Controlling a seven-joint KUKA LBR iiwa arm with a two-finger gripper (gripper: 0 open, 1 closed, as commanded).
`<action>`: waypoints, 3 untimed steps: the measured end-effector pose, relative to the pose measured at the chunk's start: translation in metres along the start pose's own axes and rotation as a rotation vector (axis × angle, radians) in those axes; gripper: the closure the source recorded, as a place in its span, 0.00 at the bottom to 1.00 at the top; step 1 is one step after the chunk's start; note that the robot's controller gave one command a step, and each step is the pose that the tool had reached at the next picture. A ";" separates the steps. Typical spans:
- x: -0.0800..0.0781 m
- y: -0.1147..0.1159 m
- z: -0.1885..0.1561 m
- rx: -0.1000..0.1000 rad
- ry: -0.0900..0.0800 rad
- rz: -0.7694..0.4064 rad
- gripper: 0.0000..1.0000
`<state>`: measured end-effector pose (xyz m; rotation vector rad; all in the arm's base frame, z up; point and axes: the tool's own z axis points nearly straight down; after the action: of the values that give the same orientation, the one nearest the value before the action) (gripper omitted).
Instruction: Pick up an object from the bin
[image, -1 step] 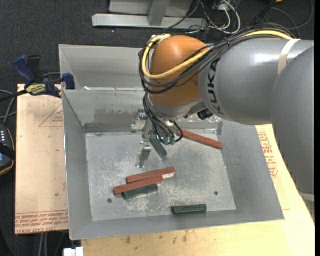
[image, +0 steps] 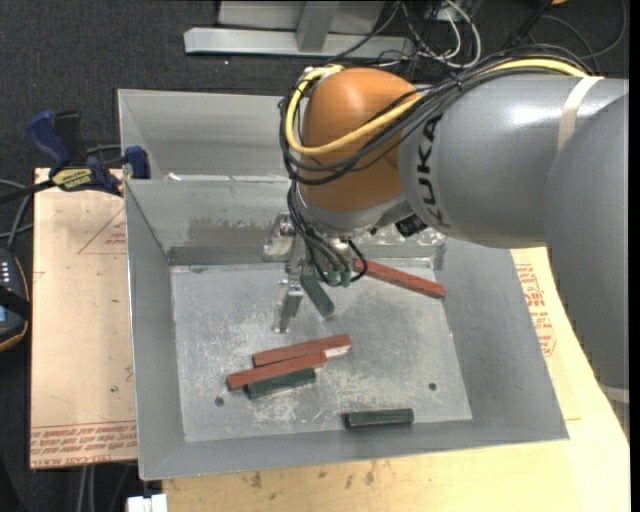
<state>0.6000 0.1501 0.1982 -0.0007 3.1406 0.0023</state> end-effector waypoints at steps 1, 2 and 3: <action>0.024 -0.010 0.031 -0.001 -0.005 -0.082 0.00; 0.078 -0.031 0.095 0.000 0.000 -0.154 1.00; 0.078 -0.031 0.095 0.000 0.000 -0.154 0.00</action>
Offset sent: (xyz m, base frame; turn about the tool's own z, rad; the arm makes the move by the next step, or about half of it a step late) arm -0.0780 -0.0317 -0.0945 -0.1556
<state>0.5223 0.1188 0.1032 -0.2420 3.1316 0.0025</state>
